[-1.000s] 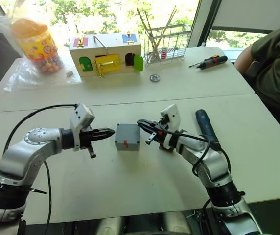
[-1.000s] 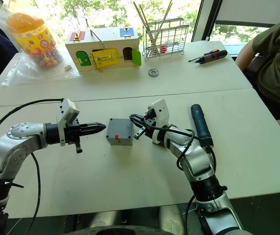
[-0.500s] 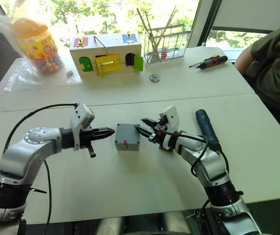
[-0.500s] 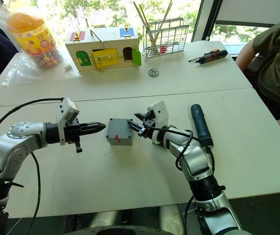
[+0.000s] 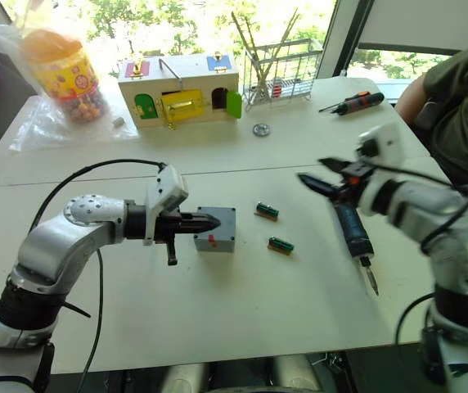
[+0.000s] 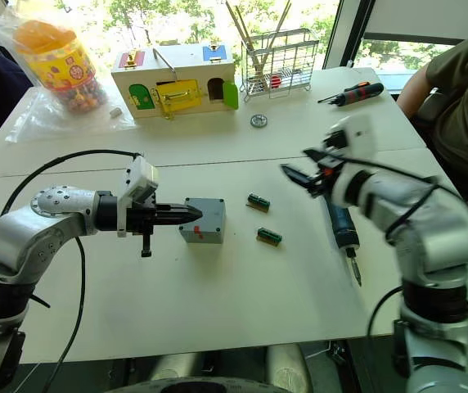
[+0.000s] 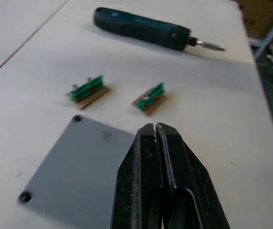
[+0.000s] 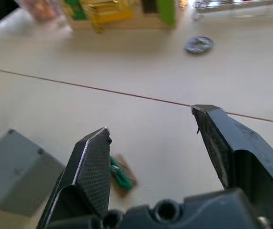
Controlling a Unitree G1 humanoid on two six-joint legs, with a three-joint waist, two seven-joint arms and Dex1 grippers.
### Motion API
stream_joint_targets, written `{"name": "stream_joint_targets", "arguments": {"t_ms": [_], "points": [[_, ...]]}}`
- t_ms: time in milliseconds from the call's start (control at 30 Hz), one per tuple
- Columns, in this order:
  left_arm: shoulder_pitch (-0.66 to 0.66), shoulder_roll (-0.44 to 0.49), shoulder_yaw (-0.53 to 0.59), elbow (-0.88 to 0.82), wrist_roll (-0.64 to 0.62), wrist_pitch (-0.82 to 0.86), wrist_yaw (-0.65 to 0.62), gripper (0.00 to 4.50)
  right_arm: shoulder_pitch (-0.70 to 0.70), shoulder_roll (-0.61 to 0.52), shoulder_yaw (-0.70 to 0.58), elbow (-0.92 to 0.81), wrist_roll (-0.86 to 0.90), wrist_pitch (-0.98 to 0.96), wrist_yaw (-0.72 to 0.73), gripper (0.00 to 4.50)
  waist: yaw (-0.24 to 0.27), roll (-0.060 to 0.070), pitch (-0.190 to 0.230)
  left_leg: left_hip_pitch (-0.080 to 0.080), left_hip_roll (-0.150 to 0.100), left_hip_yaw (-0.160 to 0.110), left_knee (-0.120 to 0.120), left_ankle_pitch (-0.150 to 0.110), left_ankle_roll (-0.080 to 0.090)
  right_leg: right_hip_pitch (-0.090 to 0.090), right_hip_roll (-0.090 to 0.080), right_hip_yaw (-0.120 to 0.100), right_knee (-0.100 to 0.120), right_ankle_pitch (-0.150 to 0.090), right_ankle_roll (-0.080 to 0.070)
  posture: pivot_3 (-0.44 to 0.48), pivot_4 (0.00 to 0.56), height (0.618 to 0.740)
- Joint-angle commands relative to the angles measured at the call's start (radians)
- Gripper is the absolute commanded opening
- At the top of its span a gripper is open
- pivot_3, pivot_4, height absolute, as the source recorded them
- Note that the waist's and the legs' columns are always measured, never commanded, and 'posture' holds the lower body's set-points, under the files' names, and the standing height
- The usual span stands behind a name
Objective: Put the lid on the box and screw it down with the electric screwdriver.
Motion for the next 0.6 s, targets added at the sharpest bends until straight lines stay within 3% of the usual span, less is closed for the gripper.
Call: {"name": "stream_joint_targets", "arguments": {"t_ms": [33,67,167,367,600], "points": [[-0.029,-0.008,-0.071,-0.074,0.015,-0.043,-0.044,0.0,-0.031,-0.243,0.007,0.035,0.106,0.259,0.129,4.45,0.0,0.003,0.002,0.0,0.0,0.001,0.0,-0.002,0.003,0.0,-0.001,0.0,0.0,0.0,0.0,0.0,0.15,0.74],[-0.032,-0.016,-0.114,-0.095,0.038,-0.057,-0.048,0.0,-0.01,-0.347,0.038,0.107,0.189,0.315,0.193,4.49,-0.001,0.002,0.002,0.0,0.0,0.001,0.0,-0.002,0.004,0.0,-0.001,0.0,0.0,0.0,0.0,0.0,0.15,0.74],[-0.027,-0.046,-0.179,-0.127,0.06,-0.087,-0.049,0.0,-0.042,-0.467,0.162,0.294,0.217,0.371,0.278,4.49,0.006,0.005,0.006,0.001,0.0,0.003,0.001,-0.003,0.005,0.001,-0.001,0.0,0.0,0.0,0.0,0.0,0.15,0.74],[-0.011,-0.054,-0.19,-0.159,0.066,-0.101,-0.041,0.0,-0.252,-0.468,0.487,0.561,0.106,0.332,0.351,4.49,-0.002,0.004,0.008,0.0,-0.001,0.005,0.004,-0.004,0.007,0.003,-0.002,0.0,-0.002,0.0,0.0,0.0,0.15,0.74],[0.037,-0.057,-0.198,-0.193,0.087,-0.089,0.009,0.0,-0.463,-0.377,0.703,0.794,0.016,0.313,0.45,4.49,0.001,0.003,0.009,0.0,-0.001,0.005,0.002,-0.002,0.004,0.001,-0.002,0.0,-0.002,0.0,0.0,0.0,0.15,0.74]]}}
